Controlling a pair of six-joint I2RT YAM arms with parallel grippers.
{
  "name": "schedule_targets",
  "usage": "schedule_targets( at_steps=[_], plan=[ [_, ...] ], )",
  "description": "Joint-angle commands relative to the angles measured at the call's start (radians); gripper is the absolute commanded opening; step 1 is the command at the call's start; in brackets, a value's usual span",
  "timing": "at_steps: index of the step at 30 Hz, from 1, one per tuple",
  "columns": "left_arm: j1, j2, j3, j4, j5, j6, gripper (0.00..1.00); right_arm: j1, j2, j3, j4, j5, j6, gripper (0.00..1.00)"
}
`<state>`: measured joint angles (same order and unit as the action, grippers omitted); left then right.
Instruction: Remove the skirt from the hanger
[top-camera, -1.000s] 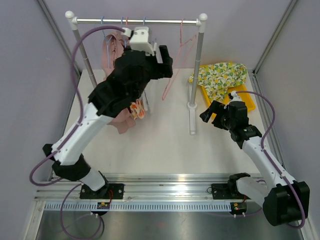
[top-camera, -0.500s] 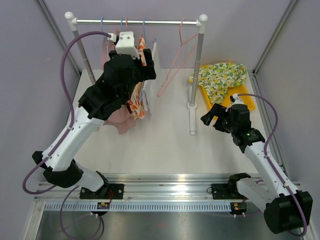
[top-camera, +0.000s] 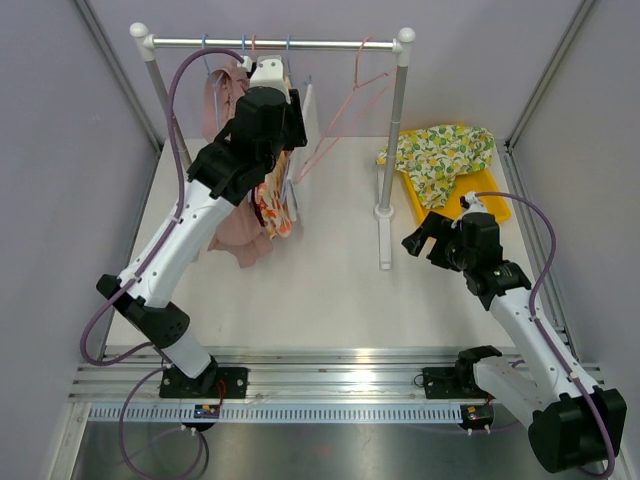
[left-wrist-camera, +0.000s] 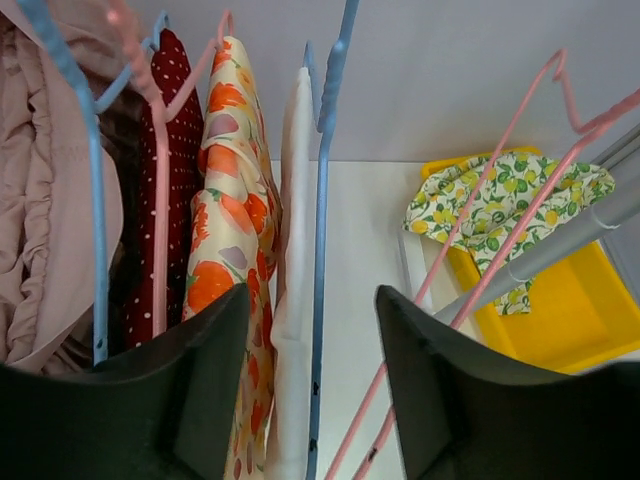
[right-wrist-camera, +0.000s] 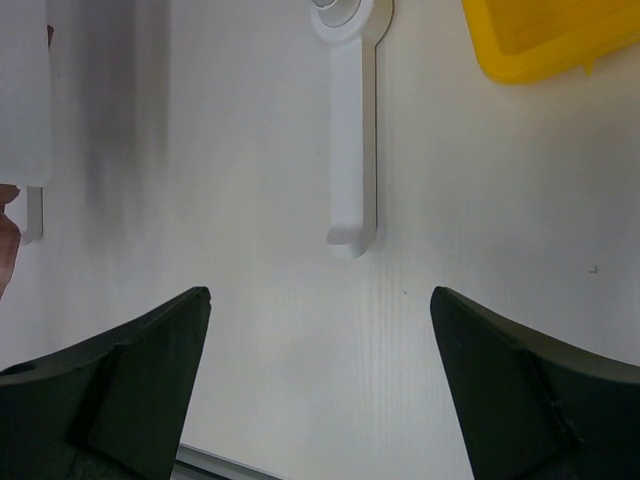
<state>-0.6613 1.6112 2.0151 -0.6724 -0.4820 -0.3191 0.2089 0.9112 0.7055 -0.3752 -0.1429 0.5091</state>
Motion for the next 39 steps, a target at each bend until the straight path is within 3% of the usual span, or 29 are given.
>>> schedule_targets(
  at_steps=[1,3,7,8,13,15,16,19,23,30,39],
  plan=[
    [0.017,0.038,0.048,0.002,0.077,-0.024,0.45,0.007,-0.012,-0.004,0.007,0.003,-0.004,1.00],
    [0.022,0.061,0.059,-0.003,0.086,-0.029,0.35,0.007,-0.011,-0.005,0.009,0.003,-0.004,0.99],
    [0.028,0.087,0.106,-0.033,0.092,-0.032,0.01,0.009,-0.015,0.003,0.007,-0.004,-0.007,1.00],
    [0.028,0.088,0.118,-0.045,0.086,-0.034,0.00,0.009,-0.018,0.009,0.013,-0.023,-0.007,0.99],
    [0.020,0.036,0.171,-0.079,0.086,-0.029,0.00,0.082,-0.028,0.083,0.088,-0.136,-0.006,0.99],
    [0.014,0.020,0.221,-0.110,0.082,-0.026,0.00,0.191,0.004,0.202,0.067,-0.030,-0.045,0.99],
    [0.003,0.016,0.244,-0.121,0.077,-0.025,0.00,0.316,0.062,0.256,0.046,0.023,-0.067,0.99],
    [-0.038,0.006,0.316,-0.157,0.042,-0.014,0.00,0.520,0.199,0.469,-0.030,0.239,-0.133,0.99],
    [-0.077,-0.037,0.327,-0.168,0.010,-0.017,0.00,0.656,0.302,0.653,-0.004,0.307,-0.146,0.99],
    [-0.093,-0.105,0.272,-0.171,0.000,-0.046,0.00,0.808,0.466,0.787,0.027,0.397,-0.141,0.99],
    [-0.101,-0.172,0.188,-0.150,-0.003,-0.058,0.00,0.873,0.557,0.864,0.033,0.465,-0.155,0.99]
  ],
)
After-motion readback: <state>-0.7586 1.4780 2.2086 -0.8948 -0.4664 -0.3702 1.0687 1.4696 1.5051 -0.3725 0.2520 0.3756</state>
